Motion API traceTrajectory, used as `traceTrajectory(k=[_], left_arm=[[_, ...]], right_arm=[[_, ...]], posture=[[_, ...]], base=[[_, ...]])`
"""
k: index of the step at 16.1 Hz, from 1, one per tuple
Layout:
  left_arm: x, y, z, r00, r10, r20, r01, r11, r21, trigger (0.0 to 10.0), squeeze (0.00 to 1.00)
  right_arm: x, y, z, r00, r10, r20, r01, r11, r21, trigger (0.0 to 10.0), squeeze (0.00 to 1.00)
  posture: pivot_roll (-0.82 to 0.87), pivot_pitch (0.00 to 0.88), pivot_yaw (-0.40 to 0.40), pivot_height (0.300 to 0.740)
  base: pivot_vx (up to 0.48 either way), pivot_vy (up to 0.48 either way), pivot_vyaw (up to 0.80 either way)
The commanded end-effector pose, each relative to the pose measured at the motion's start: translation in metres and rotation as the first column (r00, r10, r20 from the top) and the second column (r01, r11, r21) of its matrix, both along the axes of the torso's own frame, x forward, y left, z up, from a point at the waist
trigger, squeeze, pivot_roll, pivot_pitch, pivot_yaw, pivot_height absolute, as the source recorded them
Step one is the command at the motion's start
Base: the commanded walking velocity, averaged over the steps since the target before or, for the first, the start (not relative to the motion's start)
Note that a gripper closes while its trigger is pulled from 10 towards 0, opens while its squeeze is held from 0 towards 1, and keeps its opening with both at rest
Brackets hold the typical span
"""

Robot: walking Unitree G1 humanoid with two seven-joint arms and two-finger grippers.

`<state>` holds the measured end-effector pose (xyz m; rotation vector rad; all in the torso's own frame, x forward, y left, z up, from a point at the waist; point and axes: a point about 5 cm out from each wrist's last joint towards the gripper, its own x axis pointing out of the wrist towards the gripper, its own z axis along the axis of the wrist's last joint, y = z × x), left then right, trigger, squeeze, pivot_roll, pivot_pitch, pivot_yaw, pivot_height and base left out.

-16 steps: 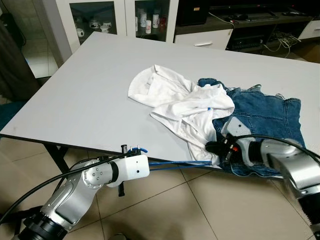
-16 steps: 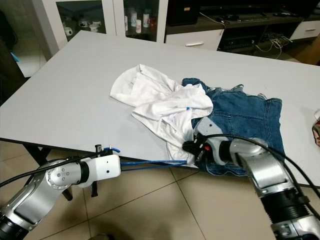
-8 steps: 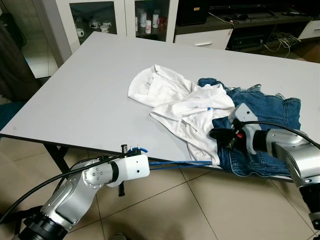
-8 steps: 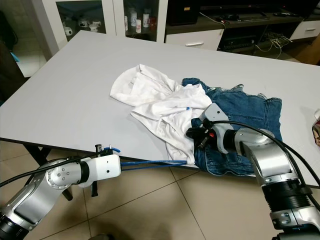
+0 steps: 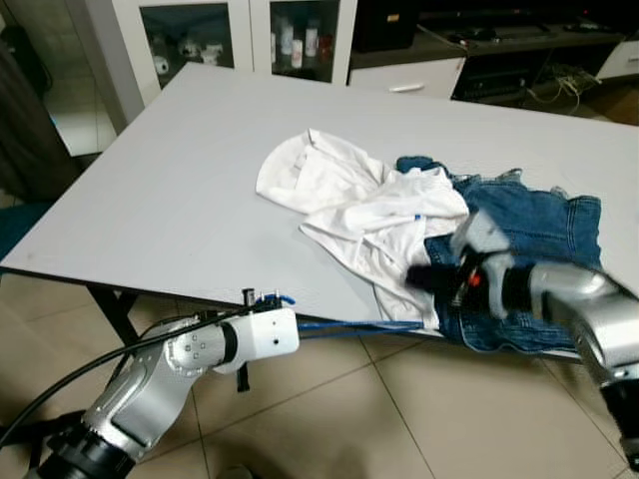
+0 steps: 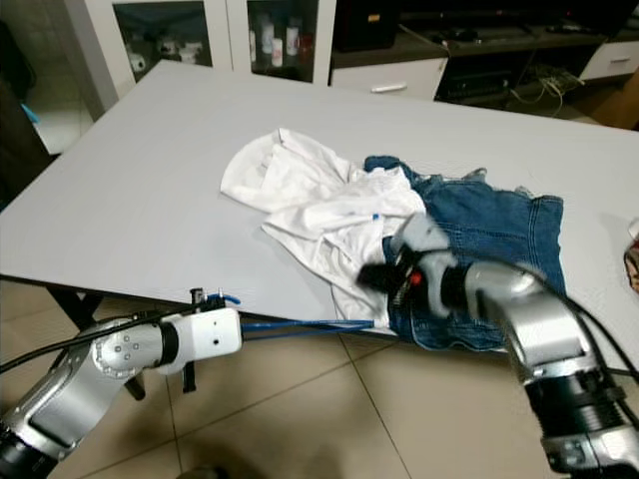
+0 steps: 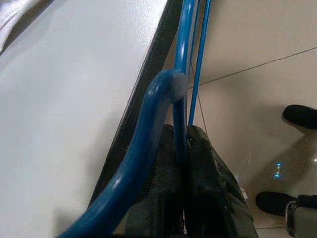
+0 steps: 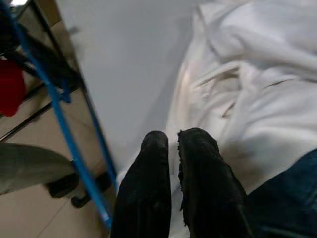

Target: Hang hanger

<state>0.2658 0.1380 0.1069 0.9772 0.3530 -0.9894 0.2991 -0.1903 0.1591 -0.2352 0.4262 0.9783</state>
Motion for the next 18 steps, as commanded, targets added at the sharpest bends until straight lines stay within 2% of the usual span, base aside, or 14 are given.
traceTrajectory(k=[1, 6, 13, 14, 15, 16, 18], left_arm=[[0.0, -0.006, 0.006, 0.999, -0.031, 0.025, 0.031, 1.0, -0.001, 10.0, 0.0], [0.0, -0.009, 0.007, 0.999, -0.045, 0.027, 0.045, 0.999, 0.0, 10.0, 0.0], [0.001, -0.008, 0.008, 0.999, -0.043, 0.033, 0.043, 0.999, 0.002, 10.0, 0.0], [0.001, -0.008, 0.009, 0.999, -0.042, 0.034, 0.042, 0.999, 0.002, 10.0, 0.0], [0.002, -0.008, 0.009, 0.998, -0.042, 0.035, 0.042, 0.999, 0.002, 10.0, 0.0], [0.002, -0.008, 0.009, 0.998, -0.043, 0.037, 0.043, 0.999, 0.002, 10.0, 0.0], [0.003, -0.009, 0.01, 0.998, -0.044, 0.04, 0.044, 0.999, 0.001, 10.0, 0.0]], right_arm=[[-0.003, -0.002, -0.003, 0.999, 0.014, -0.029, -0.014, 1.0, -0.01, 10.0, 1.0], [-0.002, 0.002, -0.014, 0.996, -0.011, -0.084, 0.008, 0.999, -0.039, 10.0, 1.0], [0.011, -0.001, -0.025, 0.99, -0.116, -0.076, 0.106, 0.987, -0.124, 10.0, 1.0], [0.01, 0.001, -0.028, 0.99, -0.102, -0.1, 0.089, 0.988, -0.128, 10.0, 0.77], [0.008, 0.003, -0.029, 0.991, -0.078, -0.113, 0.063, 0.99, -0.125, 10.0, 0.0], [0.007, 0.004, -0.03, 0.992, -0.049, -0.118, 0.034, 0.991, -0.131, 0.0, 0.0], [0.005, 0.005, -0.031, 0.993, -0.008, -0.119, -0.011, 0.988, -0.156, 0.0, 0.0]], posture=[[0.09, 0.12, -0.064, 0.74], [0.09, 0.117, -0.065, 0.74], [0.1, 0.114, -0.066, 0.74], [0.1, 0.113, -0.066, 0.74], [0.1, 0.11, -0.066, 0.74], [0.1, 0.11, -0.066, 0.74], [0.1, 0.109, -0.066, 0.74]], base=[[0.0, 0.0, 0.0], [0.0, 0.0, 0.0], [0.0, 0.0, 0.0], [0.0, 0.0, 0.0], [0.0, 0.0, 0.0], [0.0, 0.0, 0.0], [0.0, 0.0, 0.0]])
